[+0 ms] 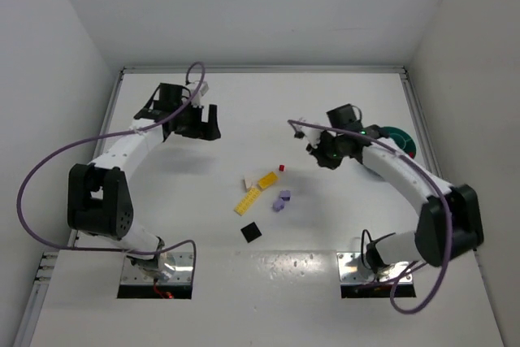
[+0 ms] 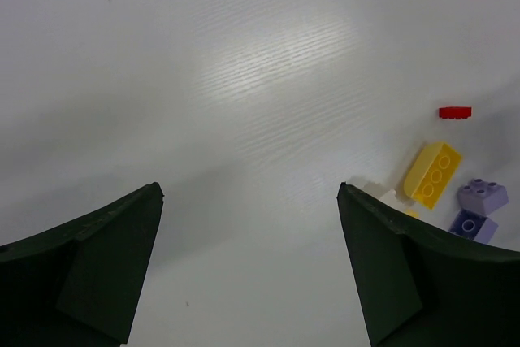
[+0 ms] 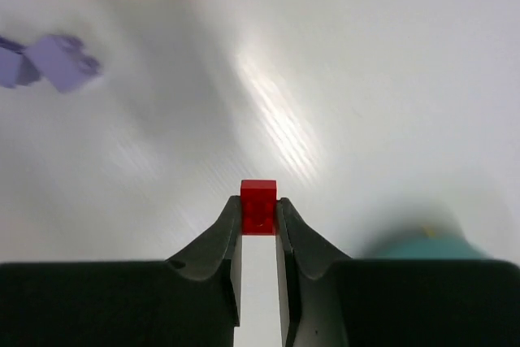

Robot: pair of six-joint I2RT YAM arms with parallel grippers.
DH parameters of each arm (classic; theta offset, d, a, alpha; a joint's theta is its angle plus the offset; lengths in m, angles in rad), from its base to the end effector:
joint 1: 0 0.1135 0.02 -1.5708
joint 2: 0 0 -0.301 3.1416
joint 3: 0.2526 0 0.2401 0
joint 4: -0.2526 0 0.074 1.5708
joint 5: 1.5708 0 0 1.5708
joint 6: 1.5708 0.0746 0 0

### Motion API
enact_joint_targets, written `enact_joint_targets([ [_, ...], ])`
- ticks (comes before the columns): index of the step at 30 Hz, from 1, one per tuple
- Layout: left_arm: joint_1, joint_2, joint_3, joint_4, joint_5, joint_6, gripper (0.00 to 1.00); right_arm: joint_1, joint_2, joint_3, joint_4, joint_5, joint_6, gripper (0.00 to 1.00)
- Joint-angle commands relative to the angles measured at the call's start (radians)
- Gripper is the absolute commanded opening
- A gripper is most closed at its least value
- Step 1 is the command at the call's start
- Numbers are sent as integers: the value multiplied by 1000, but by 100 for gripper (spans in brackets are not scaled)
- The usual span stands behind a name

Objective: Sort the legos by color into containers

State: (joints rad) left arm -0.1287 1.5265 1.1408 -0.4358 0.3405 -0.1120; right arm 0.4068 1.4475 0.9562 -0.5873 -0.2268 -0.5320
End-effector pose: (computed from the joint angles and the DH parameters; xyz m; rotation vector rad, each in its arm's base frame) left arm 0.3369 -0.0687 0.2767 0.1814 2.3868 -0.5204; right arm 0.2557 0.1284 0.2262 -1.2548 2.3078 0.2572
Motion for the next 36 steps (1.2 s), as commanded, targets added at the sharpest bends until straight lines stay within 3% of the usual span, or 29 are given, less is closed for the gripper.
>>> enact_joint_targets([
  [1, -112, 38, 39, 74, -55, 17, 95, -89, -171, 46, -178, 140, 92, 4],
  [8, -256, 173, 158, 104, -120, 17, 95, -429, -272, 108, -261, 270, 122, 0],
  [12, -281, 216, 215, 104, -120, 17, 95, -717, -170, 228, -308, 161, 194, 0],
  [15, -281, 228, 238, 104, -120, 26, 95, -850, -67, 334, -338, 83, 204, 0],
  [21, -281, 228, 238, 104, -132, 26, 95, -936, 88, 401, -371, -2, 214, 0],
  [31, -262, 228, 209, 104, -132, 6, 95, -945, 209, 450, -359, -32, 224, 0],
  [36, -262, 228, 209, 104, -132, 6, 95, -945, 254, 460, -324, -32, 257, 11],
])
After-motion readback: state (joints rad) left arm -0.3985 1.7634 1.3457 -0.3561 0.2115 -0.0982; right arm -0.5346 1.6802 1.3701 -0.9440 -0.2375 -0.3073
